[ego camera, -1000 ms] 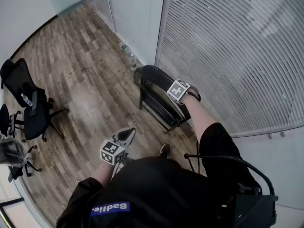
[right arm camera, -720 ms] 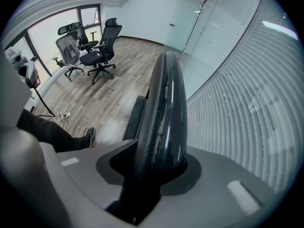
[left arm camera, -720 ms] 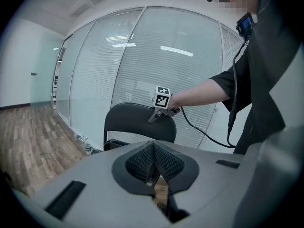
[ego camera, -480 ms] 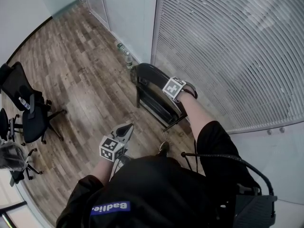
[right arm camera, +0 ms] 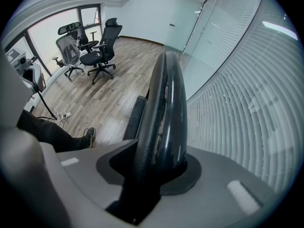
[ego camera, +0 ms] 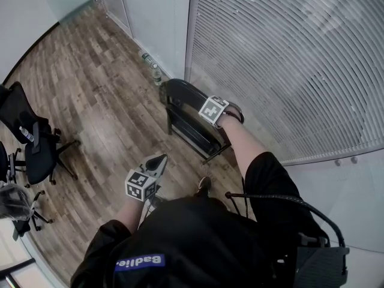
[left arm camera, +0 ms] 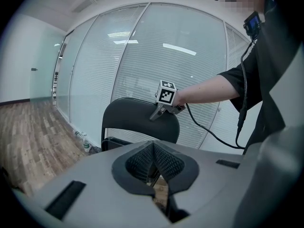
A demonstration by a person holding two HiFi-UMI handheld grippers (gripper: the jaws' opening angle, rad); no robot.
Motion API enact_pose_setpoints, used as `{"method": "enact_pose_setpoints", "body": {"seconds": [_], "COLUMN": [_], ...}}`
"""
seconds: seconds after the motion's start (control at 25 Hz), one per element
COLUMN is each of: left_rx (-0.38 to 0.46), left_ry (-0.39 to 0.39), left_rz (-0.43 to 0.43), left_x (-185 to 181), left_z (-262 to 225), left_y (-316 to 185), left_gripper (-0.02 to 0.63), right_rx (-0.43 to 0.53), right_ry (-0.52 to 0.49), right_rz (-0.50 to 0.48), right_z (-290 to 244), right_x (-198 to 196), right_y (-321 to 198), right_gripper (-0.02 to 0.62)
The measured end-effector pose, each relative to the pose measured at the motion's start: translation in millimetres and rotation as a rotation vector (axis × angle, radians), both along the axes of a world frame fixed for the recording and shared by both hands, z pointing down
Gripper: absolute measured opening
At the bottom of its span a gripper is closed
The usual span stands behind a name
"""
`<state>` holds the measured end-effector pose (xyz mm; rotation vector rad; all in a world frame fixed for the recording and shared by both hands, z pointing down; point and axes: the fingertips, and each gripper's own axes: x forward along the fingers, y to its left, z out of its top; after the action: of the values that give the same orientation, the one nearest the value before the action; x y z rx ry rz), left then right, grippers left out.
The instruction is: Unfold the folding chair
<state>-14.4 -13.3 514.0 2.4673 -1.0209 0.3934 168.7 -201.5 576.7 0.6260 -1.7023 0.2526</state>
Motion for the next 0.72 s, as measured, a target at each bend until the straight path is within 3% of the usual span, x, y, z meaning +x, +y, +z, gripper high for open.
{"method": "enact_pose_setpoints", "body": {"seconds": [0.72], "left_rx": [-0.147], "left_ry": [0.038], "left_rz": [-0.076], "left_x": [1.7], "left_z": [61.8], "left_y": [-8.5], "left_gripper": [0.006], "right_rx": [-0.001], "right_ry": [-0.002], "right_rz": [-0.001], "right_z": [1.7], "right_x": [4.0], "right_y": [-1.2], "right_gripper": [0.127]}}
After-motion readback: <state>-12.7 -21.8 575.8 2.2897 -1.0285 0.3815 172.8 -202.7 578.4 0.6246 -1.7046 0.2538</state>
